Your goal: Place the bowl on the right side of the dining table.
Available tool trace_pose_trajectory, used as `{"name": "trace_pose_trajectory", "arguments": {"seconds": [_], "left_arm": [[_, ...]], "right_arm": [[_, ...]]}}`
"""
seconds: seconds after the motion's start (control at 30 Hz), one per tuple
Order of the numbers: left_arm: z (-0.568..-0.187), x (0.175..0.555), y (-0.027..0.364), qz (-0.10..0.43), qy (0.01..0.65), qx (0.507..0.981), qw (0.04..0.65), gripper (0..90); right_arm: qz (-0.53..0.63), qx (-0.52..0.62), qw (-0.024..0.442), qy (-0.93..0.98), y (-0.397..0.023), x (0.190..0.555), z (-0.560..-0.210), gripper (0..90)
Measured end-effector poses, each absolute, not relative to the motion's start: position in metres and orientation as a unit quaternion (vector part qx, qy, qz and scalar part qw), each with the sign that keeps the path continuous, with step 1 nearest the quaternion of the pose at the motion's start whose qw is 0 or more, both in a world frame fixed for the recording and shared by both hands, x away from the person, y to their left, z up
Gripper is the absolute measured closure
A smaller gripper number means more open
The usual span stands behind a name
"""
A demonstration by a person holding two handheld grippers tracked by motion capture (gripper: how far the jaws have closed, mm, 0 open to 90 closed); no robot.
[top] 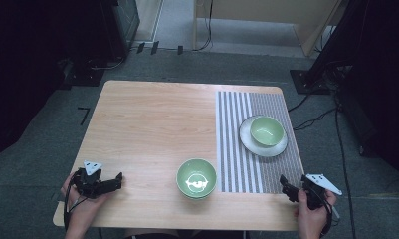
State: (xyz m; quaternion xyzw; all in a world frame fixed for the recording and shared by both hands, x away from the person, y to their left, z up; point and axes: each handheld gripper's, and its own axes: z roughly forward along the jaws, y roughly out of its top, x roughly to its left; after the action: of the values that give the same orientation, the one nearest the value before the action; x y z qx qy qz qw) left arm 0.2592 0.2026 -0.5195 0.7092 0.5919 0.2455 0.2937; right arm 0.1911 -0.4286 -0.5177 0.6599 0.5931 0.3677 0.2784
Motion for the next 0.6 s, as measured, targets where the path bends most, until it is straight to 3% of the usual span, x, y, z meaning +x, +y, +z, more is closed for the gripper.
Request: {"name": "trace_pose_trajectory", "arguments": {"seconds": [0.6], "left_arm": [[-0.5195, 0.2591, 0.2026, 0.246, 0.592, 0.709, 0.294, 0.0]], "right_arm": [[0.342, 0.671, 0.261, 0.604, -0.4315, 0.1841, -0.5231, 15.9]]}}
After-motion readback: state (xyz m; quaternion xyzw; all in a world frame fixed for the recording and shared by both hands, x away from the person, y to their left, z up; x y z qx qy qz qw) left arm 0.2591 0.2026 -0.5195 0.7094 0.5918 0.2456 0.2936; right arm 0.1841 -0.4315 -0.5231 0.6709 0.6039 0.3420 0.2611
